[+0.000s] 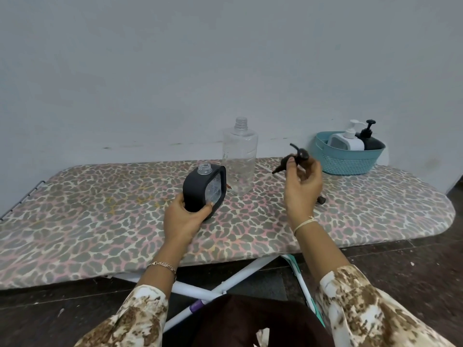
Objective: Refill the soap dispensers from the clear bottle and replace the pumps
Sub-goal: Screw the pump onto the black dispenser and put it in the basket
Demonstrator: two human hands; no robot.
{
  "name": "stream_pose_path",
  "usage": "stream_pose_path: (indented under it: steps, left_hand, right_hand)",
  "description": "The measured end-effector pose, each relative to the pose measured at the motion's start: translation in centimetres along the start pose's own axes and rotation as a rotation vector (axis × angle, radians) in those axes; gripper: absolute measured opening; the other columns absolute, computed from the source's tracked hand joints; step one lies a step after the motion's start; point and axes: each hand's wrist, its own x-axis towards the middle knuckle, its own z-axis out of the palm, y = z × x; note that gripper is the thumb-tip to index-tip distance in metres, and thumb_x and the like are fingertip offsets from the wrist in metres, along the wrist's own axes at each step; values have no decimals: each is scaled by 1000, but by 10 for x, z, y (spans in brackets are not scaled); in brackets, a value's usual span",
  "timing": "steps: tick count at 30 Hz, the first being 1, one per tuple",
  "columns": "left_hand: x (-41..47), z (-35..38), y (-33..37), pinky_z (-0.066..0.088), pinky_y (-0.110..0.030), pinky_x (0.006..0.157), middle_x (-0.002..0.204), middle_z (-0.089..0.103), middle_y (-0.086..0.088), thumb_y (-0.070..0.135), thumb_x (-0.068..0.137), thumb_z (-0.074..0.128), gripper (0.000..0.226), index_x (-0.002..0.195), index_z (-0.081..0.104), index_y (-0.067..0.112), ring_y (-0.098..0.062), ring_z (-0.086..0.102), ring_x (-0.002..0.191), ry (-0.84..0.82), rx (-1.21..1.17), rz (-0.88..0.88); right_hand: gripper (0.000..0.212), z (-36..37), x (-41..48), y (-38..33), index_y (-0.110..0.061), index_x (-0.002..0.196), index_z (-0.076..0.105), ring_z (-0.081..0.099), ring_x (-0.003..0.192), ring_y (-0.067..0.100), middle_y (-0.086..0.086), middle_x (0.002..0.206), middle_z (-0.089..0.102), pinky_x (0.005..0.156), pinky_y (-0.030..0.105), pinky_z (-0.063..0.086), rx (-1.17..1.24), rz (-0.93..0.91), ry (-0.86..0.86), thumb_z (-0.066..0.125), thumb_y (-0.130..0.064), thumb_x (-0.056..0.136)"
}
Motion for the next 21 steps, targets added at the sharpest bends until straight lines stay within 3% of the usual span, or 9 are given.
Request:
stream_pose_path:
  steps: [4,7,9,13,17,21]
  left_hand:
    - [6,-6,-4,54,-31,88,104,68,4,16,70,85,55,118,59,18,-13,65,98,-111,-84,-54]
    - [9,-11,-5,53,-35,93,110,67,1,12,69,85,60,122,57,15,-14,65,102,-164,-99,-68]
    - [11,-15,-2,52,-30,93,110,65,3,11,70,84,62,124,55,13,-10,62,100,-209,-79,-64]
    - [19,-22,-2,50,-34,98,110,63,3,13,68,86,60,119,54,20,-15,61,107,-285,-47,-59]
    - [25,-24,-8,50,-39,100,114,65,2,17,65,88,60,115,56,25,-16,61,110,-305,-32,-43]
    - [29,-27,-9,51,-40,98,114,67,-1,13,66,87,57,114,58,25,-16,64,107,-343,-64,-53]
  right_hand:
    - [11,35,-4,-41,-27,98,54,66,96,9,-5,103,64,80,29,57,112,-76,-111,62,-22,93]
    - [9,64,-10,-55,-22,102,56,67,95,14,-1,103,65,77,34,59,138,-68,-246,61,-21,94]
    - [10,78,-12,-55,-19,103,58,68,92,15,2,102,67,75,35,60,104,-72,-314,61,-22,94]
    - [3,96,-12,-46,-26,95,61,68,92,16,-1,99,68,80,44,58,39,-74,-413,61,-24,93]
    - [1,102,-11,-40,-26,94,61,68,90,17,0,97,69,81,42,57,-56,-143,-500,61,-25,93]
    - [17,102,-10,-29,-13,104,65,67,94,12,-2,100,70,85,32,54,-202,-141,-673,61,-26,94]
